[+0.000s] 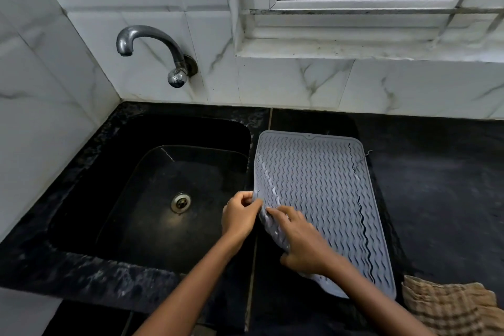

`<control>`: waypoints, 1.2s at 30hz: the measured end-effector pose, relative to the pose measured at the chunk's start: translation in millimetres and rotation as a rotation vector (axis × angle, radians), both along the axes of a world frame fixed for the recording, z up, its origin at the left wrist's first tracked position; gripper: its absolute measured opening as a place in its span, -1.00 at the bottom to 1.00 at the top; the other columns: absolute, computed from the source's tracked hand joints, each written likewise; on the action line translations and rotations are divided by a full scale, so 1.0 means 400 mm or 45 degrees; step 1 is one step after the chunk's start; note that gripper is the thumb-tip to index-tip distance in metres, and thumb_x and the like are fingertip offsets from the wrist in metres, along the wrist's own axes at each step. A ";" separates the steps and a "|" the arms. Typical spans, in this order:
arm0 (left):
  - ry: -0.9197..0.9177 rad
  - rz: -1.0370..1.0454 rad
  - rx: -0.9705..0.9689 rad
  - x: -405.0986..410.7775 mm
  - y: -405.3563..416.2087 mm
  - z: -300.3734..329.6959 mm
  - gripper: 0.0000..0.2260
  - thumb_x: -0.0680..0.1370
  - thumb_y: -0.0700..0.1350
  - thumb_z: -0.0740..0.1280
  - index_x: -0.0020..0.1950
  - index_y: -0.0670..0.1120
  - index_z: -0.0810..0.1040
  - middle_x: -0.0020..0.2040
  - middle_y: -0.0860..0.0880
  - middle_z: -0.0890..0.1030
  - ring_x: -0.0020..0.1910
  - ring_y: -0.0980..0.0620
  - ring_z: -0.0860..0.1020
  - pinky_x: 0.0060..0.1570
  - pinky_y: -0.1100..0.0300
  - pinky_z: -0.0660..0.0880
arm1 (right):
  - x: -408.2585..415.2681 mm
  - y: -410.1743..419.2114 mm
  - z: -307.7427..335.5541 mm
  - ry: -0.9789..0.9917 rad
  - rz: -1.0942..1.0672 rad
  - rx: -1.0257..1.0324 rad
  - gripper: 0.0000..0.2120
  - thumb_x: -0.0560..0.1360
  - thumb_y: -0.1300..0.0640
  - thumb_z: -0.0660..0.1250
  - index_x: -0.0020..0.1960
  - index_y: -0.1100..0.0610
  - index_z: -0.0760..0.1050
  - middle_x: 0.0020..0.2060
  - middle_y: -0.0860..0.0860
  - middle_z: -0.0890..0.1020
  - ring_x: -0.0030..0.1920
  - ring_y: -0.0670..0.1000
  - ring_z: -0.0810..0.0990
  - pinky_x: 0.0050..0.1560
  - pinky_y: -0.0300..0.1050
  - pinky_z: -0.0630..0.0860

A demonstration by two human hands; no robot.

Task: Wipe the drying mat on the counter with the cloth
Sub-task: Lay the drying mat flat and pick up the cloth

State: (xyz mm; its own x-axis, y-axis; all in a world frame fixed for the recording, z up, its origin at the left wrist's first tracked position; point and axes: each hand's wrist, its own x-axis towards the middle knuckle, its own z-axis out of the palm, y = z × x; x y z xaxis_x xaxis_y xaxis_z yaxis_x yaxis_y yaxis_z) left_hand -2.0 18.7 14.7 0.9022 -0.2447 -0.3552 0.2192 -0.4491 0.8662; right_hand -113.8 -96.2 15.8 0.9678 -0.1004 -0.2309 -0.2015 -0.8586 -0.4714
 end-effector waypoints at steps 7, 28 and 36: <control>-0.133 -0.182 0.254 0.004 0.010 0.027 -0.79 0.42 0.07 0.41 0.00 0.07 0.49 -0.12 0.11 0.59 -0.18 0.10 0.59 -0.13 0.14 0.52 | -0.002 -0.061 0.059 -0.078 -0.212 0.378 -0.46 0.33 0.01 0.16 0.32 -0.09 0.38 0.23 -0.08 0.51 0.09 -0.10 0.51 0.09 -0.09 0.49; -0.368 -0.764 0.577 -0.197 -0.074 -0.003 -0.77 0.59 -0.04 0.21 0.22 0.06 0.51 0.21 0.00 0.52 0.16 -0.02 0.51 0.11 0.11 0.45 | -0.116 -0.141 0.033 -0.051 0.229 -0.074 -0.71 0.48 0.18 0.21 0.18 0.11 0.53 0.07 0.09 0.57 0.09 0.12 0.51 0.01 0.02 0.48; -0.255 -0.956 0.506 -0.337 -0.142 0.055 -0.67 0.61 0.02 0.22 0.36 0.02 0.41 0.34 0.00 0.49 0.25 -0.03 0.50 0.26 -0.02 0.44 | -0.214 -0.227 0.079 -0.008 0.129 0.024 -0.76 0.46 0.23 0.25 0.07 0.11 0.60 -0.02 0.06 0.66 -0.02 0.09 0.59 0.00 0.00 0.54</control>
